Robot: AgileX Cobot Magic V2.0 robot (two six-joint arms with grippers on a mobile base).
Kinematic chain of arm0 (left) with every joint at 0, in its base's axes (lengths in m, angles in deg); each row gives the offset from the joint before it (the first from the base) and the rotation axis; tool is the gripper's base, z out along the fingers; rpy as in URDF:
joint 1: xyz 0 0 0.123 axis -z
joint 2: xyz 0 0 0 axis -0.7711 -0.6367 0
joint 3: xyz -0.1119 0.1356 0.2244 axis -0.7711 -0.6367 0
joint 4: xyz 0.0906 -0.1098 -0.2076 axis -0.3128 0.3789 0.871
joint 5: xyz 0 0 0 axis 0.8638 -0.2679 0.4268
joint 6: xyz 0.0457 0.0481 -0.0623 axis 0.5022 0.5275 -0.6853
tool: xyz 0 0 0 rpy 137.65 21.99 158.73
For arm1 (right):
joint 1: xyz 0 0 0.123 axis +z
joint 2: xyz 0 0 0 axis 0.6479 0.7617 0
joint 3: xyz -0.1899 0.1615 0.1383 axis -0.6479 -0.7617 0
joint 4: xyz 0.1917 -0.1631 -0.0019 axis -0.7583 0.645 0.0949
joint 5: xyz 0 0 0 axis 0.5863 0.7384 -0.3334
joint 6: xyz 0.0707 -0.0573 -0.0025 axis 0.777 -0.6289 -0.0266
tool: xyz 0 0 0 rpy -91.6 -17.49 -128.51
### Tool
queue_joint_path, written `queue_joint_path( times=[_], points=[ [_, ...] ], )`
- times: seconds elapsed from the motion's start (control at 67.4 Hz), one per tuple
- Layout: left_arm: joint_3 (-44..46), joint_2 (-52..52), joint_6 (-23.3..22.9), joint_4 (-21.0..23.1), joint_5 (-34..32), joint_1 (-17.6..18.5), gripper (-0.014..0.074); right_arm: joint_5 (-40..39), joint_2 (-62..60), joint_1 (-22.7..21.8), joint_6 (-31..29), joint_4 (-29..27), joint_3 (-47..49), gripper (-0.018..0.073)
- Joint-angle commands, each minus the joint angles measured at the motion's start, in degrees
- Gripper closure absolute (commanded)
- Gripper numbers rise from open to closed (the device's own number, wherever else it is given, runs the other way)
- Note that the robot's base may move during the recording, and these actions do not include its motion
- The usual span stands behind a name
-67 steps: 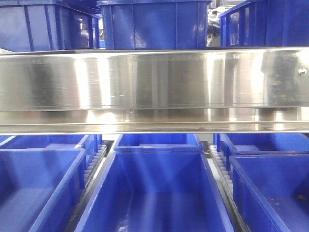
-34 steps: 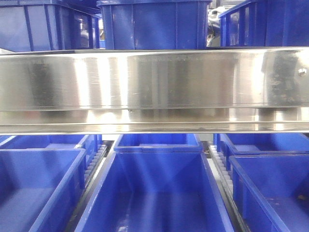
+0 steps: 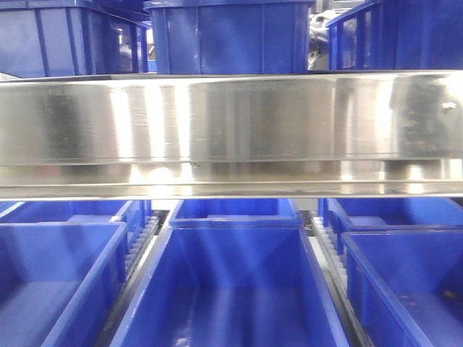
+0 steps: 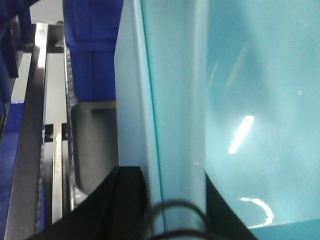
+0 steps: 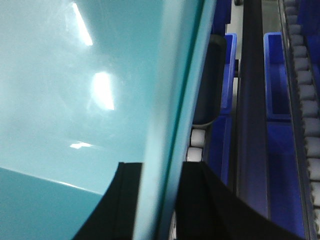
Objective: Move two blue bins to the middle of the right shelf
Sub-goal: 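Lift the light-blue bin back up off the shelf with both grippers, then back the base away from the shelf and turn, bin held in both grippers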
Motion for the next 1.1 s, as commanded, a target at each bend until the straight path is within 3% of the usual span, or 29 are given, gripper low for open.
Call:
queue_joint_path(
  times=[0.0,1.084],
  points=[
    [1.2,1.4,-0.8,4.3,-8.7,0.1,0.0707,-2.7,-0.6,-0.2,-1.1,-0.9,0.7,0.0721],
    [1.2,1.4,-0.8,4.3,-9.5,0.1,0.0707,-2.7,-0.5,-0.2,-1.1,-0.9,0.7,0.0721]
  ],
)
